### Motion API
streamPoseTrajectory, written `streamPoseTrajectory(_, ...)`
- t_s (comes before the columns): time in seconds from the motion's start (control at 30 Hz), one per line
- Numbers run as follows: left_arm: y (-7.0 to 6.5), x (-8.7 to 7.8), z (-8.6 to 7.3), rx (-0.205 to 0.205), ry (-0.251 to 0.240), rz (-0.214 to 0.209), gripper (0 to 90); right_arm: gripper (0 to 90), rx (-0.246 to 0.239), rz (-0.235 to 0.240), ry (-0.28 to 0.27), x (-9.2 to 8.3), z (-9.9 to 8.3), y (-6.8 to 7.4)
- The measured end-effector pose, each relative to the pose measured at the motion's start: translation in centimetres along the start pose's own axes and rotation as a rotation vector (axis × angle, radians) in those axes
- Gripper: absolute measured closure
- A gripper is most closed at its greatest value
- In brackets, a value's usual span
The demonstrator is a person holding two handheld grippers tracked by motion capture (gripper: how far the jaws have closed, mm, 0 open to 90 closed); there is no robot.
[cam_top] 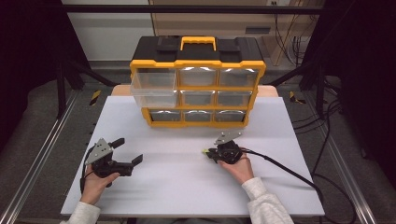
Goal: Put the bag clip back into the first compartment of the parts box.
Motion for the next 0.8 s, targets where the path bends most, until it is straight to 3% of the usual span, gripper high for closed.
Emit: streamPoseTrajectory(0.8,-0.1,0.1,0.0,0.005,0.005,0.002,0.4,77.8,-0.010,-0.027,-0.121,-4.3,1.8,-0.2)
Point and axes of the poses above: each handheld gripper's, and its own axes: x roughly forward along the jaws, z roughly out of its top, y roughly to its left, the point moved 1 cm from there along x, roughly forward along the jaws, and after that the axes turned 11 degrees about -x, right-handed, at the moved point
